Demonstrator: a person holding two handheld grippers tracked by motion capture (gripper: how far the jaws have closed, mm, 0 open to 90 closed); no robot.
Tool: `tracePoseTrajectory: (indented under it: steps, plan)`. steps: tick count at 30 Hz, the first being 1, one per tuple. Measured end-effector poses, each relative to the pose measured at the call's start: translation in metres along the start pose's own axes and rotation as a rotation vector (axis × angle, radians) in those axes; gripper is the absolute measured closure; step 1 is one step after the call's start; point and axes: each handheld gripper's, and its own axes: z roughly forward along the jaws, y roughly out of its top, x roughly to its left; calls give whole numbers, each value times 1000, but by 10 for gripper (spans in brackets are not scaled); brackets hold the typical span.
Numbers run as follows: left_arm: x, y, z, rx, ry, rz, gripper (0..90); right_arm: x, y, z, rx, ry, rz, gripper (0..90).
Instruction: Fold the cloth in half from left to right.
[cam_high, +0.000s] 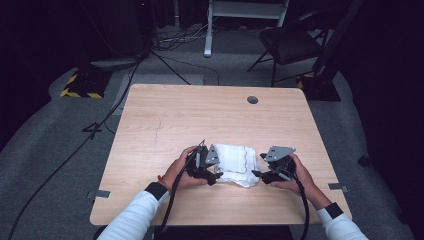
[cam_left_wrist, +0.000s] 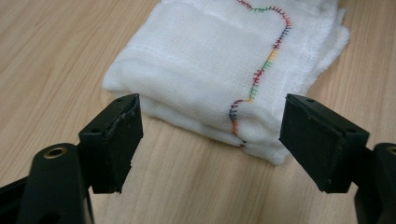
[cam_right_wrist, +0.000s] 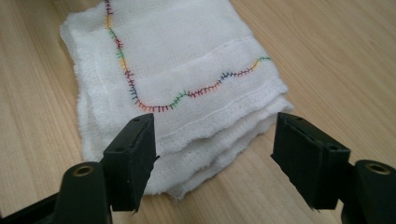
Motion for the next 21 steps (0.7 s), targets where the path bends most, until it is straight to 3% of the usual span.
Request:
tracePoseTrajectory:
  steps: [8, 21]
  plan:
    - [0, -15, -17, -1, 48, -17, 205, 0, -3, -10, -4, -29, -12, 304]
    - [4, -55, -40, 33, 134, -53, 205, -8, -23, -26, 6, -70, 27, 304]
